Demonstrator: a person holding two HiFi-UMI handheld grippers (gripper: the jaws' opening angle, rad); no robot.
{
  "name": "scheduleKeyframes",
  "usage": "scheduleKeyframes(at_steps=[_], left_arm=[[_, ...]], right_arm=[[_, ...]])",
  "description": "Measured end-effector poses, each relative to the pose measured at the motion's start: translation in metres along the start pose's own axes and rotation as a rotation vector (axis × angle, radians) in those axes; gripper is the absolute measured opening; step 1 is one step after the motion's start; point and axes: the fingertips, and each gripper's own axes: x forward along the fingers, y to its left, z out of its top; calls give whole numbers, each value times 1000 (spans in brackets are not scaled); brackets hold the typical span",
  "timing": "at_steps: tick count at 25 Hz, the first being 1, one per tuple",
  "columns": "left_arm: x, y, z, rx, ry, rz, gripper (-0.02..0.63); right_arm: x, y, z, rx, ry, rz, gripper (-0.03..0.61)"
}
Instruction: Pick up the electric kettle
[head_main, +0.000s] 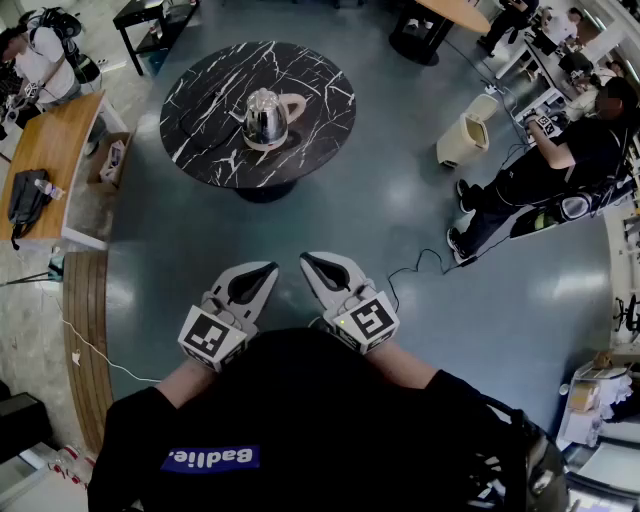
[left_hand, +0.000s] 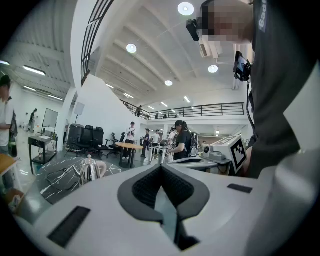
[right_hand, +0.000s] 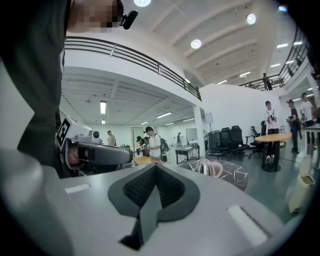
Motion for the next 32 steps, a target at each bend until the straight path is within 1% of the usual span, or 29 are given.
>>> scheduleKeyframes(at_steps=[5, 10, 14, 19, 24, 27, 32], left_arm=[[1, -3, 1, 4, 31, 17, 6], [0, -7, -7, 2, 2, 1, 6], [-2, -12, -5, 0, 12, -2, 6], [-1, -14, -7, -5, 20, -1, 6], [4, -16, 0, 4, 22, 31, 6], [7, -21, 1, 6, 18, 24, 6], [16, -17, 4, 2, 9, 101, 6]], right_arm=[[-3, 0, 0, 1, -13, 1, 0], [-6, 1, -1, -6, -11, 6, 2], [-9, 3, -2, -5, -13, 9, 0], [-10, 7, -2, 12, -28, 41, 2], [-15, 3, -2, 23, -20, 45, 2], [-19, -3, -1, 23, -18, 56, 2], [-27, -26, 3, 28, -32, 56, 2]])
